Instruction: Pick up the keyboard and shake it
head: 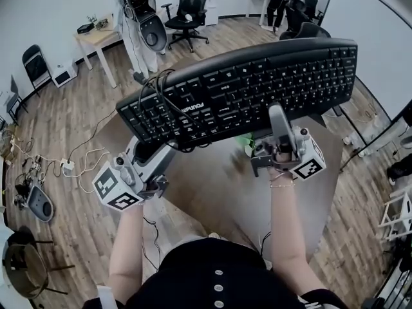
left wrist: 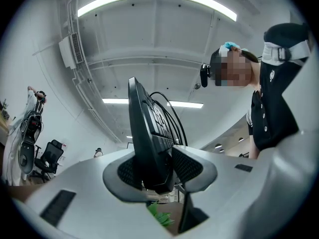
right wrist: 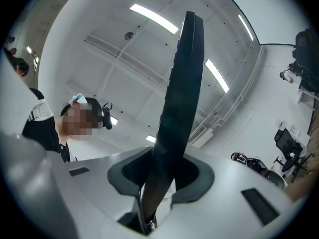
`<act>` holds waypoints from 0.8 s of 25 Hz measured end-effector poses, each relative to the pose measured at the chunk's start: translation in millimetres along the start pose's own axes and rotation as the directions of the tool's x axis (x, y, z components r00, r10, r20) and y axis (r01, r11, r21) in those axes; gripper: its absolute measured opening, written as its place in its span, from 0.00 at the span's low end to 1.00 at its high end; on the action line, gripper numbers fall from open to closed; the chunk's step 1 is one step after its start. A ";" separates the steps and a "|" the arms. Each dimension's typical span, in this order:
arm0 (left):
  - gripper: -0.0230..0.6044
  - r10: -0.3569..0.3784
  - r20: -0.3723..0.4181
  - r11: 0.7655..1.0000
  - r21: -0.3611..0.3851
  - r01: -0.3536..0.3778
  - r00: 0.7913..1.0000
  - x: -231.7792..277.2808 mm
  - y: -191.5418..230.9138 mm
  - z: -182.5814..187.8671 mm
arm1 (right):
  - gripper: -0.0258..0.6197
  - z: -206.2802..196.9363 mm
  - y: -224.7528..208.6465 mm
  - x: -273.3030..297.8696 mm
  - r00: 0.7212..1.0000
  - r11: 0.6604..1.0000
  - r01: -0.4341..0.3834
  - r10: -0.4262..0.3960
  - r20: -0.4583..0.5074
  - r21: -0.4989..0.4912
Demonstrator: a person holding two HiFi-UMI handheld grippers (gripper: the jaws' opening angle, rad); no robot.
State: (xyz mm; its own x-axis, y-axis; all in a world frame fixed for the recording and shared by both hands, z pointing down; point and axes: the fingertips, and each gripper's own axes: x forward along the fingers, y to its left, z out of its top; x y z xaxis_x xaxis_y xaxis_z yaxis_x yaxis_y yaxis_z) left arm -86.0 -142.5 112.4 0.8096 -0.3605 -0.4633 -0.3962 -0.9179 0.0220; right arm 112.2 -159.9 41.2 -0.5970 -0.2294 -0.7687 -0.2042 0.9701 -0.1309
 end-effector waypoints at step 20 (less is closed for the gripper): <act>0.27 0.014 0.000 0.973 0.231 -0.014 1.000 -3.2 -34.5 35.2 | 0.22 -20.2 -29.6 -9.6 0.969 0.952 -0.142 0.077 0.236 0.272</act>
State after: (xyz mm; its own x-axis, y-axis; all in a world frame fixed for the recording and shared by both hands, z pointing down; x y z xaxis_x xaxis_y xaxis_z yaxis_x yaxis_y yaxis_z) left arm -90.2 -103.9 82.0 0.8037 -0.3736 -0.4631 -0.4969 -0.8495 -0.1772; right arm 108.4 -188.0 65.1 -0.4114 -0.1289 -0.9023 0.1013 0.9773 -0.1859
